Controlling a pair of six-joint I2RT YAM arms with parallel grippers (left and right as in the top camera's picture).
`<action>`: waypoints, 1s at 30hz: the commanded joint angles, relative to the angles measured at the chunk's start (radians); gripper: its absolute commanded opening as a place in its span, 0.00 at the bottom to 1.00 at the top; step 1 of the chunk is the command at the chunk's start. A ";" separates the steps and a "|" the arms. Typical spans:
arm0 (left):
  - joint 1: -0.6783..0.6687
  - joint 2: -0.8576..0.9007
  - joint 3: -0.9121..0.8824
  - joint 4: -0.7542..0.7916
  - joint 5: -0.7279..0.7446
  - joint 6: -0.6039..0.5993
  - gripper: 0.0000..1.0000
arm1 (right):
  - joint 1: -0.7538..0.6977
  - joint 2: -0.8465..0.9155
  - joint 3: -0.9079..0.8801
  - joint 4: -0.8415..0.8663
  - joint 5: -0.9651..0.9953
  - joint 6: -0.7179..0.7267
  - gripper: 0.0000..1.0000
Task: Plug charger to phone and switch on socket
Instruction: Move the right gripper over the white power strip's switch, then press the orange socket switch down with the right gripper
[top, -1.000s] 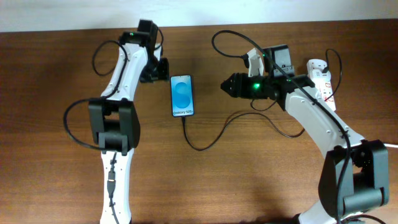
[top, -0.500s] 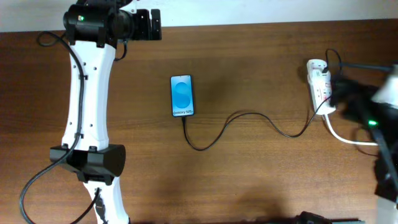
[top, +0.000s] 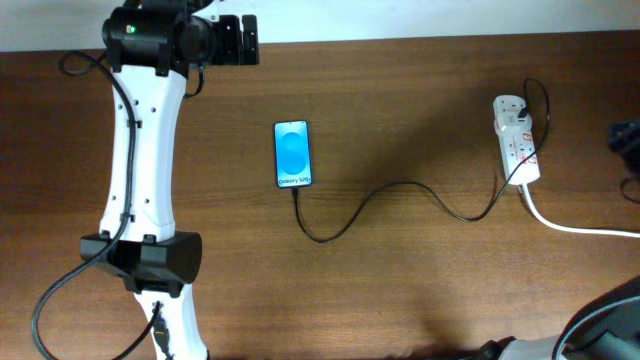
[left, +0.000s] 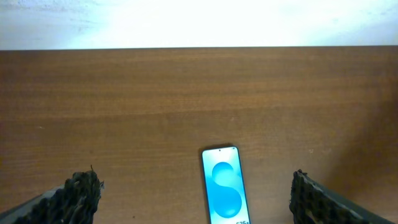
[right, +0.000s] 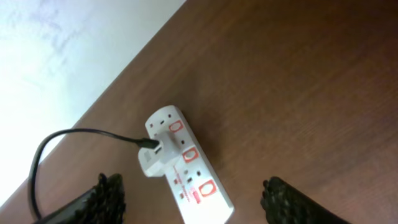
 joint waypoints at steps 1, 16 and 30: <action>0.007 -0.003 0.002 0.000 -0.007 0.012 0.99 | 0.109 0.053 0.004 0.037 0.182 -0.011 0.61; 0.007 -0.003 0.002 0.000 -0.007 0.012 1.00 | 0.206 0.313 0.084 0.047 0.166 -0.071 0.24; 0.007 -0.003 0.002 0.000 -0.007 0.012 1.00 | 0.274 0.403 0.084 0.151 0.248 -0.090 0.26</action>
